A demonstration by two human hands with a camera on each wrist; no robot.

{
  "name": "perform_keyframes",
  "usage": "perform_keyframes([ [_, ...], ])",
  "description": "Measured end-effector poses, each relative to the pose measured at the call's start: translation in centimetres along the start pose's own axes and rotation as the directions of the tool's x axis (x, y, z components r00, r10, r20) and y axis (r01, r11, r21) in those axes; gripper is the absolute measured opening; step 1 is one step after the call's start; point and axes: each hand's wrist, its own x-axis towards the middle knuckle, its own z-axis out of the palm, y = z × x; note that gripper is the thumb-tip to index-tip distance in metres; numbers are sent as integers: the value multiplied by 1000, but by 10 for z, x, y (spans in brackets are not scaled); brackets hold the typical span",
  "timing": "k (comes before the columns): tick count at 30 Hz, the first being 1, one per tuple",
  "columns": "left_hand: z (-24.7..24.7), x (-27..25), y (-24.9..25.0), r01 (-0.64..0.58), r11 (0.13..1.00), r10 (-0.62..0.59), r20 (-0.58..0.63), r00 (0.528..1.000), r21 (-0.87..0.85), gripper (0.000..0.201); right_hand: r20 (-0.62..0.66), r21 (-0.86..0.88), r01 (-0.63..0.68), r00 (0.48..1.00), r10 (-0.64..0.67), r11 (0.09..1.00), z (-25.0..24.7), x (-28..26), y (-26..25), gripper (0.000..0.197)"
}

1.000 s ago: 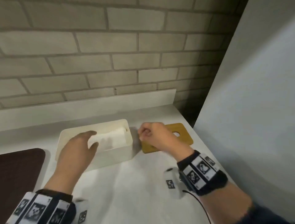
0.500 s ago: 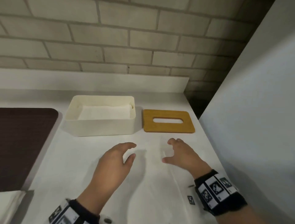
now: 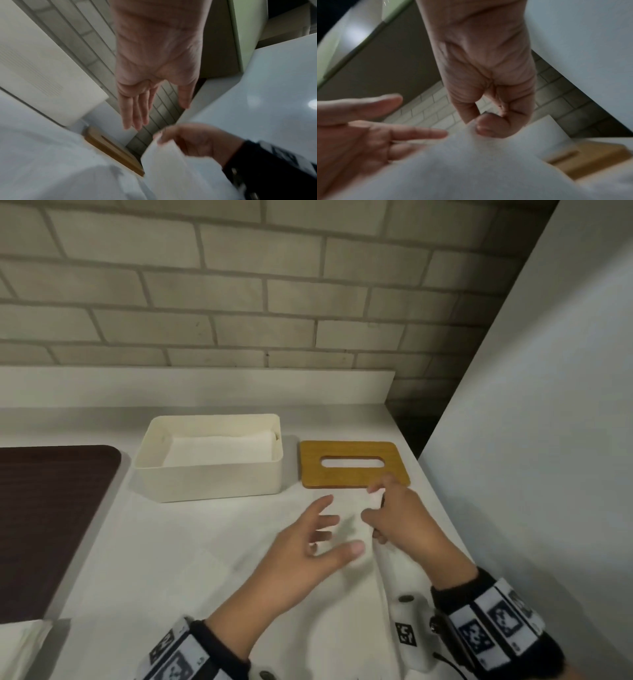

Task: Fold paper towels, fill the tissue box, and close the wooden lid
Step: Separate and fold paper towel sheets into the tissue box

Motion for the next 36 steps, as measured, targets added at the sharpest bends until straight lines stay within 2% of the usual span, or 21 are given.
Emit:
perform_keyframes([
  [1,6,-1,5,10,1000,-7,87,996,-28,92,-10,75,33,999,-33,997,-3,-5,-9,32],
  [2,11,0,7,2,1000,1,133,991,-26,95,-9,151,67,998,-67,986,-3,-9,-19,30],
  [3,15,1,9,-25,1000,27,128,991,-17,87,1,235,92,995,-95,968,-2,-13,-28,30],
  [5,14,5,12,-92,996,92,-1,996,-19,54,37,404,107,990,-134,908,1,-17,-43,32],
  [6,8,6,12,-93,994,90,-62,994,-49,47,51,459,113,987,-153,881,3,-17,-47,32],
  [8,-10,8,4,-30,977,2,-132,991,-213,42,35,464,138,984,-174,875,6,-16,-45,31],
  [10,-36,5,-6,47,916,-125,-170,977,-399,29,39,303,150,985,-169,941,8,-12,-33,28],
  [12,-63,0,-16,49,847,-177,-193,965,-530,25,149,17,181,972,-181,983,11,-7,-15,26],
  [14,-85,-7,-23,16,793,-190,-222,956,-610,28,330,-276,286,925,-189,918,19,-3,5,26],
  [16,-100,-15,-28,-2,755,-185,-217,958,-655,31,459,-449,413,868,-192,793,30,-1,20,40],
  [18,-109,-21,-34,-12,732,-184,-213,960,-682,32,496,-535,484,844,-207,693,38,-2,29,53],
  [20,-113,-25,-40,-19,719,-176,-209,962,-694,32,508,-581,527,830,-230,620,43,-2,31,54],
  [26,-114,-25,-44,-29,685,-175,-203,964,-728,35,561,-621,597,791,-245,508,43,2,23,9],
  [29,-110,-22,-42,-36,677,-161,-196,967,-735,35,534,-605,557,814,-228,569,32,2,22,5],
  [33,-101,-17,-39,-24,677,-163,-181,970,-736,33,419,-362,415,872,-253,835,-2,-7,8,20],
  [34,-98,-15,-38,-14,679,-167,-173,971,-734,32,389,-296,407,878,-280,864,-12,-12,1,18],
  [36,-92,-11,-35,0,691,-166,-158,973,-723,33,333,-196,428,875,-351,882,-28,-21,-20,3],
])
